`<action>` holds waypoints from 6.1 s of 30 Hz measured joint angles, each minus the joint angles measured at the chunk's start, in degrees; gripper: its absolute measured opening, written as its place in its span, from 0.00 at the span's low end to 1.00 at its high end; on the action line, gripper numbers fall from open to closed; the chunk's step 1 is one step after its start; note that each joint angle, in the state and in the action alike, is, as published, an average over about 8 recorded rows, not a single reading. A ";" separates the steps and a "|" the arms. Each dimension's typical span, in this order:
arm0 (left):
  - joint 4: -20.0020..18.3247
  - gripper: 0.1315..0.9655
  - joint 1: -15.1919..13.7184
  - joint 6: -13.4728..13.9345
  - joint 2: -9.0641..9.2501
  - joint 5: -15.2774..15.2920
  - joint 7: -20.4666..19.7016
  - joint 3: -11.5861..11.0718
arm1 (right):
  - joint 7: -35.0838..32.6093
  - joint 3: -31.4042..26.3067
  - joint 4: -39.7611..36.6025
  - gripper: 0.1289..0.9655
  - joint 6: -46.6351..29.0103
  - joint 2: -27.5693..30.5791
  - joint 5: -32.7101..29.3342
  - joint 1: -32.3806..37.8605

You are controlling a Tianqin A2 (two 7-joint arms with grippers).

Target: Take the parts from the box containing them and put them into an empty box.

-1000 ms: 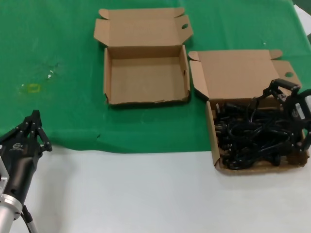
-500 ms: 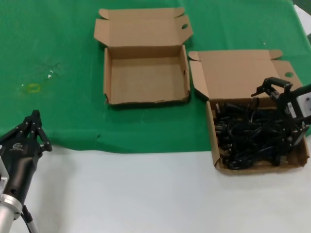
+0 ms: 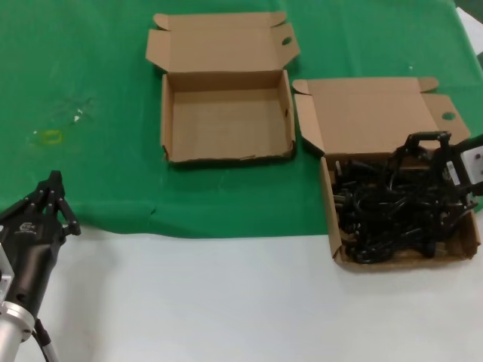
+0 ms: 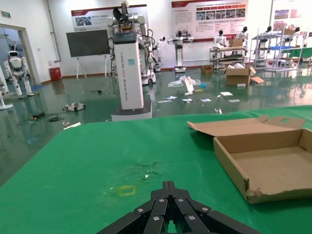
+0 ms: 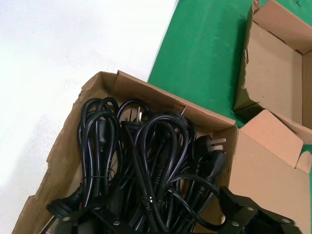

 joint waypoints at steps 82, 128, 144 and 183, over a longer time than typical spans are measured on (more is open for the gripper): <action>0.00 0.01 0.00 0.00 0.00 0.01 -0.01 0.00 | 17.34 -2.19 -2.94 0.09 -4.84 -14.87 -1.64 16.19; 0.00 0.01 0.00 0.00 0.00 0.01 -0.01 0.00 | -7.83 0.87 -53.26 0.09 20.75 -40.87 5.81 26.99; 0.00 0.01 0.00 0.00 0.00 0.01 -0.01 0.00 | -8.83 -8.53 -51.90 0.10 23.95 -40.95 16.42 25.03; 0.00 0.14 0.00 0.00 0.00 0.01 -0.01 0.00 | -8.19 -11.72 -46.53 0.80 27.77 -39.94 23.67 19.58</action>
